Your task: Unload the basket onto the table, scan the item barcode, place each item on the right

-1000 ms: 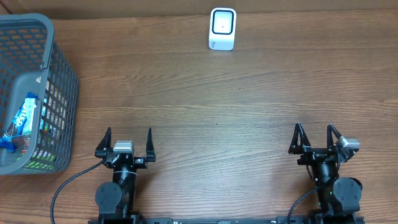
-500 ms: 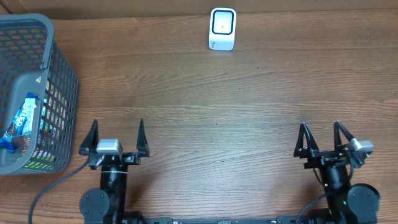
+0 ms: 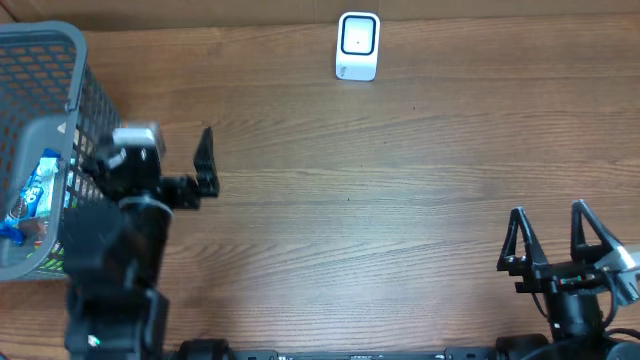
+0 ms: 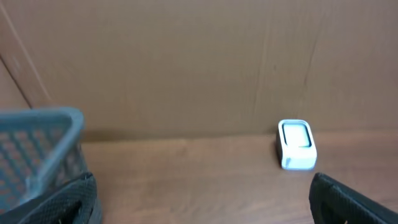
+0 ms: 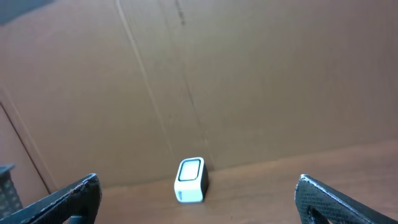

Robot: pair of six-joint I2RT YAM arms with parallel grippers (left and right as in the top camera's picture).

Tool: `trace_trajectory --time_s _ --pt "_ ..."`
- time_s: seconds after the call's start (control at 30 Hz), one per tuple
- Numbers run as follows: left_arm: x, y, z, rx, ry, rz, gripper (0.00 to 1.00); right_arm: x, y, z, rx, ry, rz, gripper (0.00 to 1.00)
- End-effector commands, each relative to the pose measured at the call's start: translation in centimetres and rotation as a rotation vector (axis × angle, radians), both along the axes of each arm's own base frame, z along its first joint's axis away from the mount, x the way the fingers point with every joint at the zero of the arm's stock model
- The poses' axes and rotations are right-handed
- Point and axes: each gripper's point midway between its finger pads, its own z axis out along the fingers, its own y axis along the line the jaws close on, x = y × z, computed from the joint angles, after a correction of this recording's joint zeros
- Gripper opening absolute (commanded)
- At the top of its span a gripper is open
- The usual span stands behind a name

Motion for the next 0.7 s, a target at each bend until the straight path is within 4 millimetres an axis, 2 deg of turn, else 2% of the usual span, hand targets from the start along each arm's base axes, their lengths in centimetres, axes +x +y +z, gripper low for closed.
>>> trace_trajectory --time_s 0.0,0.03,0.17,0.27,0.3,0.4,0.53,0.63,0.67 --pt "0.9 -0.1 4.1 0.047 0.041 -0.023 1.00 0.1 0.2 1.8 -0.025 0.007 0.006 1.00" --pt "1.3 -0.1 5.5 0.047 0.068 -0.023 1.00 0.5 0.6 2.6 -0.065 0.021 0.020 1.00" --pt "2.0 0.1 8.1 0.082 0.108 -0.020 1.00 2.4 0.8 4.4 -0.074 0.116 0.025 1.00" --pt "2.4 1.0 9.2 0.107 0.157 0.023 1.00 4.0 1.2 4.9 -0.097 0.191 0.045 1.00" --pt "2.6 1.5 9.7 0.115 0.187 0.049 1.00 5.0 2.1 5.2 -0.149 0.233 0.089 1.00" --pt "2.9 3.0 10.4 0.132 0.245 0.088 1.00 7.4 3.0 5.5 -0.196 0.357 0.141 1.00" --pt "3.8 7.9 9.9 0.071 0.345 0.182 1.00 10.7 3.5 4.6 -0.201 0.597 0.166 1.00" --pt "4.8 11.3 9.1 -0.012 0.363 0.185 1.00 13.0 4.0 2.9 -0.194 0.765 0.198 1.00" --pt "4.7 13.0 8.7 -0.002 0.377 0.229 1.00 13.7 4.6 1.6 -0.183 0.820 0.230 1.00"
